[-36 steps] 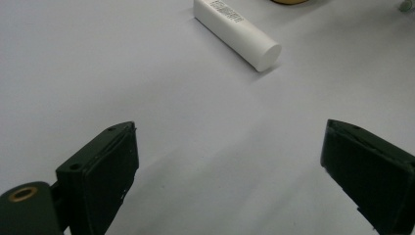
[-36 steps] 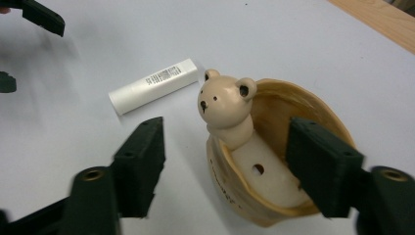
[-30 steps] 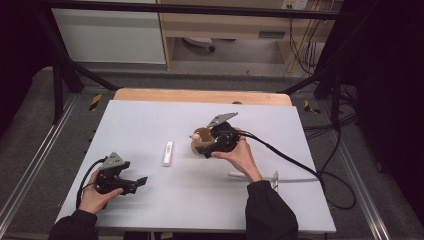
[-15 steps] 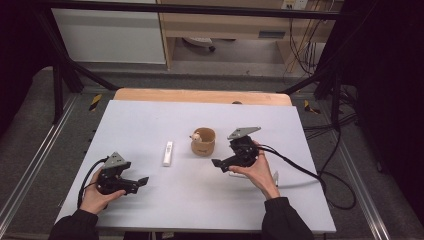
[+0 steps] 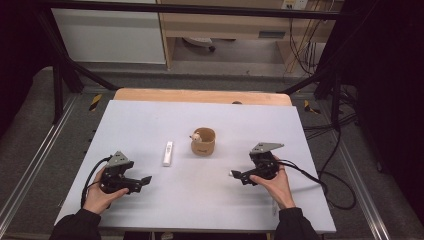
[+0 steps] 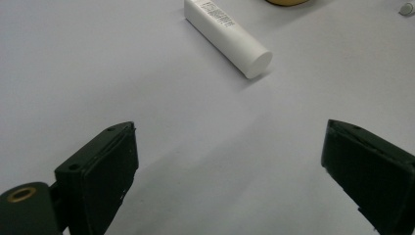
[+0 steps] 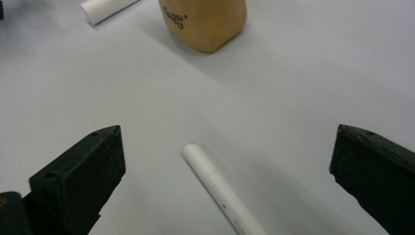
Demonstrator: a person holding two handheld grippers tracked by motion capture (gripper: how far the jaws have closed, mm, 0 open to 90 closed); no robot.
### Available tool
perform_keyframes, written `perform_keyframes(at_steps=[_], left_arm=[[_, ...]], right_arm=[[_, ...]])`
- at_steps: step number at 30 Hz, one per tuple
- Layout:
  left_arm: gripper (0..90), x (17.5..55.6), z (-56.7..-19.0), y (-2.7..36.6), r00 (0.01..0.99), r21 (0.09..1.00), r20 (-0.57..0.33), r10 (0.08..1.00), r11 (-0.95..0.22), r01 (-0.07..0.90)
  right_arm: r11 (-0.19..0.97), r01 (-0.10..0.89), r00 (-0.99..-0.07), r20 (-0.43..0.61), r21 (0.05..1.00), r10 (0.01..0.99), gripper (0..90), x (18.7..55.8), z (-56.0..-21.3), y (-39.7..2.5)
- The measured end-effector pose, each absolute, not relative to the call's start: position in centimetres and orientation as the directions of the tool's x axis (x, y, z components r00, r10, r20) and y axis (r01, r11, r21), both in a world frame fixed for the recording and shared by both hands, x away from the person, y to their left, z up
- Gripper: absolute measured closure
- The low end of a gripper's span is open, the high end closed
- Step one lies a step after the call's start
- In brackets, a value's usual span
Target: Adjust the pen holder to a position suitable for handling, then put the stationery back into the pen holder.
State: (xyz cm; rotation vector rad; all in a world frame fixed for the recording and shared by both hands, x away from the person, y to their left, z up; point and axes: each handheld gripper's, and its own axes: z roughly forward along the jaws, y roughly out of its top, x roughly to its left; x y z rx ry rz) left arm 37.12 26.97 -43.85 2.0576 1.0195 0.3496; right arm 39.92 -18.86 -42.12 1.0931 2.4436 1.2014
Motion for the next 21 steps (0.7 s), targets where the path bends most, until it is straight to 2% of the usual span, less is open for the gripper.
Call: perform_keyframes(at_steps=[5,10,21], left_arm=[[8.8,37.5,-43.5,26.4,0.626,0.752,-0.107,0.773,-0.350,0.559],[15.9,37.9,-43.2,25.9,0.620,0.752,-0.118,0.776,-0.338,0.566],[28.0,38.8,-42.4,24.3,0.602,0.745,-0.111,0.791,-0.335,0.577]], right_arm=[[0.367,0.528,-0.681,0.124,0.765,0.721,0.7,39.1,-42.4,-20.7],[0.344,0.538,-0.659,0.129,0.770,0.741,0.6,38.2,-42.9,-22.5],[0.325,0.538,-0.649,0.137,0.777,0.748,0.6,37.8,-43.0,-23.3]])
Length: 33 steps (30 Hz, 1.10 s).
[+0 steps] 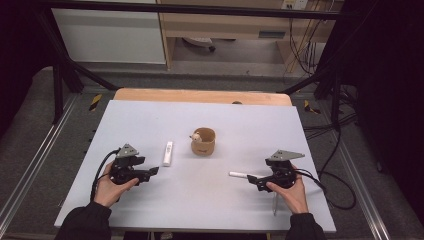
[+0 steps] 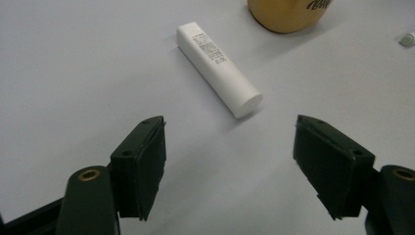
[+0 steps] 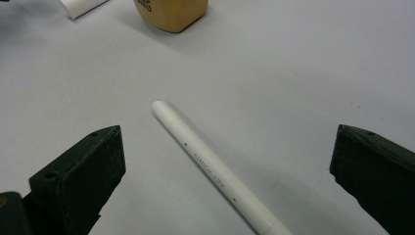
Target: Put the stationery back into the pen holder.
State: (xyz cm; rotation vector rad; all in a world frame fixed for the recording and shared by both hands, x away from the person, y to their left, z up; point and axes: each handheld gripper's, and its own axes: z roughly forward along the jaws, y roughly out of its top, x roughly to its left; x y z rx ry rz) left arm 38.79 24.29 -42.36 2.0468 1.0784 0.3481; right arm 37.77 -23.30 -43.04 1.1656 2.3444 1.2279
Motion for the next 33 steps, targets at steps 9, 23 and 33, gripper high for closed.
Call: perform_keyframes(at_steps=[9,23,33], left_arm=[[27.4,40.5,-42.3,22.6,0.549,0.718,-0.104,0.829,-0.320,0.618],[25.7,42.0,-42.4,19.2,0.501,0.683,-0.054,0.864,-0.335,0.650],[36.2,42.0,-43.3,17.7,0.450,0.647,-0.026,0.892,-0.328,0.688]], right_arm=[[0.315,0.541,-0.644,0.142,0.780,0.752,0.6,37.7,-42.9,-23.5],[0.310,0.538,-0.642,0.143,0.784,0.753,0.6,37.6,-42.8,-23.6],[0.312,0.535,-0.644,0.140,0.785,0.752,0.6,37.6,-42.9,-23.6]])
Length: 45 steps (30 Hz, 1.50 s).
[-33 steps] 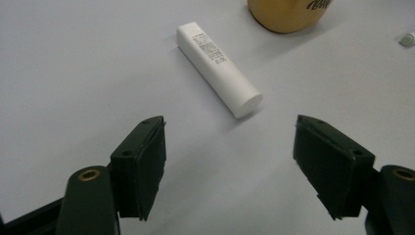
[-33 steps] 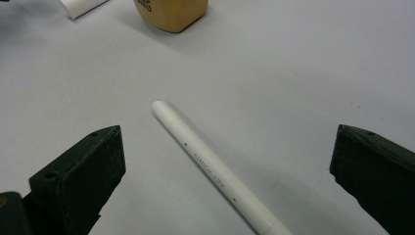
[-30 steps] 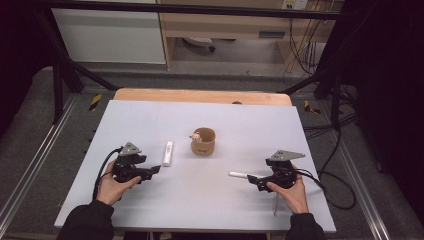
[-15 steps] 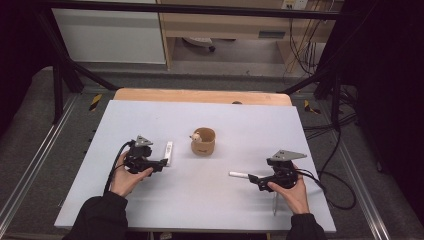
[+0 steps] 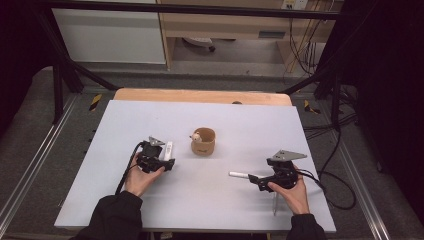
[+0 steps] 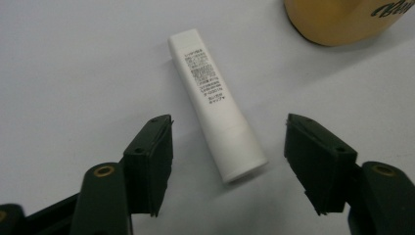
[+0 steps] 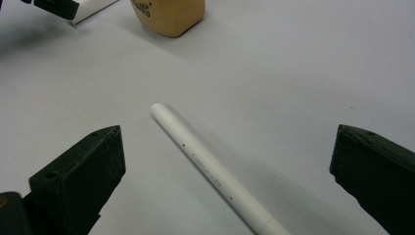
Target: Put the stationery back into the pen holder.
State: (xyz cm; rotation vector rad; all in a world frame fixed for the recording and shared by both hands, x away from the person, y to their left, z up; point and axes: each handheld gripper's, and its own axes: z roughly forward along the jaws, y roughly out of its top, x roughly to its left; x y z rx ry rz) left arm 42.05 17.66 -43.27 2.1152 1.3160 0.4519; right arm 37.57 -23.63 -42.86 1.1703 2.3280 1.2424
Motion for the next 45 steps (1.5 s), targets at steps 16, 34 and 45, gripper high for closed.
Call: perform_keyframes(at_steps=[16,34,45], left_arm=[[57.7,41.7,-43.9,17.1,0.376,0.625,-0.061,0.925,-0.258,0.737],[66.1,41.6,-43.8,16.5,0.298,0.613,-0.040,0.954,-0.212,0.761],[66.4,41.5,-43.6,17.1,0.333,0.624,-0.051,0.942,-0.230,0.747]], right_arm=[[0.311,0.535,-0.645,0.142,0.785,0.751,0.6,37.6,-42.9,-23.6],[0.313,0.534,-0.647,0.141,0.785,0.749,0.6,37.6,-42.9,-23.6],[0.317,0.534,-0.650,0.141,0.784,0.746,0.6,37.5,-42.9,-23.5]])
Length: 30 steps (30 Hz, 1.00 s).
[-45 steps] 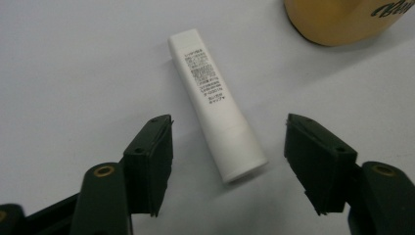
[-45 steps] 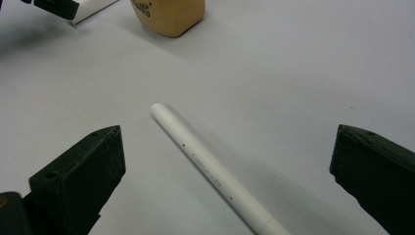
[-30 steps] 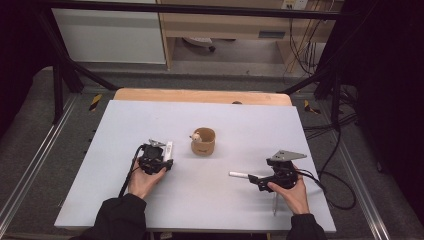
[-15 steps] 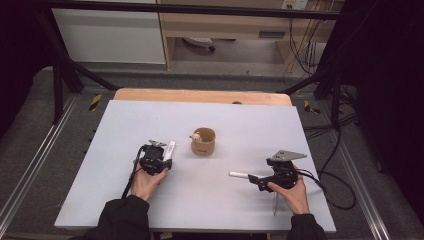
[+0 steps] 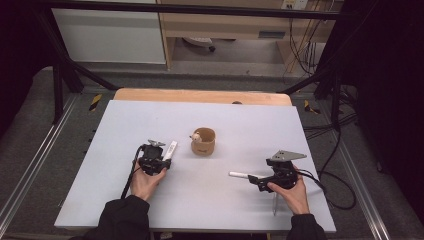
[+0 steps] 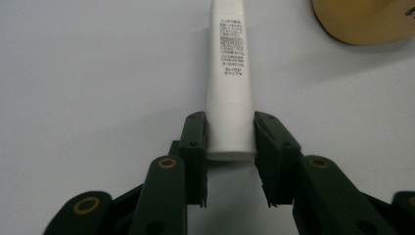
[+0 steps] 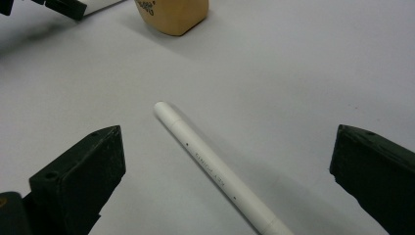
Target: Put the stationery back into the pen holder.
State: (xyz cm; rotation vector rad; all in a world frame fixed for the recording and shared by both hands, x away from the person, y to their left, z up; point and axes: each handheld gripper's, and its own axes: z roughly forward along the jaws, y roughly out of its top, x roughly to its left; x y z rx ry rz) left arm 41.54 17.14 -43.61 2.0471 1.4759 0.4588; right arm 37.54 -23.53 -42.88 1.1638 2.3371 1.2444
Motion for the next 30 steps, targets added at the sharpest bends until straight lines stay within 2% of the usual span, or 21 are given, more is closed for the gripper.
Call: perform_keyframes(at_steps=[9,23,30], left_arm=[[66.4,41.2,-42.8,18.8,0.375,0.635,-0.091,0.923,-0.236,0.735],[66.4,39.5,-41.8,20.7,0.540,0.647,-0.133,0.831,-0.340,0.683],[66.4,38.9,-41.6,20.9,0.609,0.643,-0.152,0.778,-0.390,0.659]], right_arm=[[0.327,0.530,-0.659,0.137,0.783,0.739,0.6,37.5,-42.8,-23.3],[0.347,0.527,-0.675,0.134,0.776,0.725,0.6,37.3,-43.0,-22.6],[0.393,0.505,-0.695,0.091,0.769,0.714,0.6,37.2,-42.8,-21.6]])
